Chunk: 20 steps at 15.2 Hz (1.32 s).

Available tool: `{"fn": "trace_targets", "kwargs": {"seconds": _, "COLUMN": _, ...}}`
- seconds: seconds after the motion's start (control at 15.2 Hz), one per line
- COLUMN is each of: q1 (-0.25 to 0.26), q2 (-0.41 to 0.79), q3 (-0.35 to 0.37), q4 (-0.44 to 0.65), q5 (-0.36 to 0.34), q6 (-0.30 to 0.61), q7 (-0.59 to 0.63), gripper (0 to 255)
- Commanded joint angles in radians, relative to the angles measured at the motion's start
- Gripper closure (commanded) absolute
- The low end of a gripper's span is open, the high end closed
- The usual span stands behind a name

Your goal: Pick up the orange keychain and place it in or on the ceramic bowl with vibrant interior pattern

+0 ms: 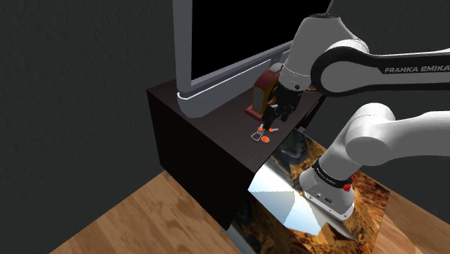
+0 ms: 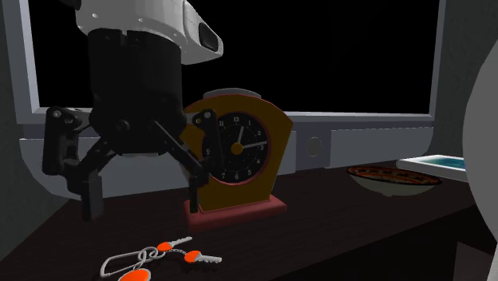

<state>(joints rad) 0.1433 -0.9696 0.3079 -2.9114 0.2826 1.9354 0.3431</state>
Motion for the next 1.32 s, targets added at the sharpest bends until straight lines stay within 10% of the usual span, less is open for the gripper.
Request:
{"fn": "trace_targets", "kwargs": {"seconds": 0.0, "q1": 0.028, "q2": 0.02, "q3": 0.059, "q4": -0.043, "q5": 0.047, "q6": 0.077, "q7": 0.057, "gripper": 0}}
{"fn": "trace_targets", "kwargs": {"seconds": 1.06, "q1": 0.05, "q2": 0.11, "q3": 0.113, "q4": -0.118, "q5": 0.102, "q6": 0.243, "q7": 0.067, "gripper": 0}}
{"fn": "trace_targets", "kwargs": {"seconds": 1.12, "q1": 0.05, "q2": 0.11, "q3": 0.113, "q4": -0.118, "q5": 0.102, "q6": 0.243, "q7": 0.067, "gripper": 255}}
{"fn": "trace_targets", "kwargs": {"seconds": 1.25, "q1": 0.049, "q2": 0.111, "q3": 0.112, "q4": -0.117, "q5": 0.102, "q6": 0.243, "q7": 0.066, "gripper": 255}}
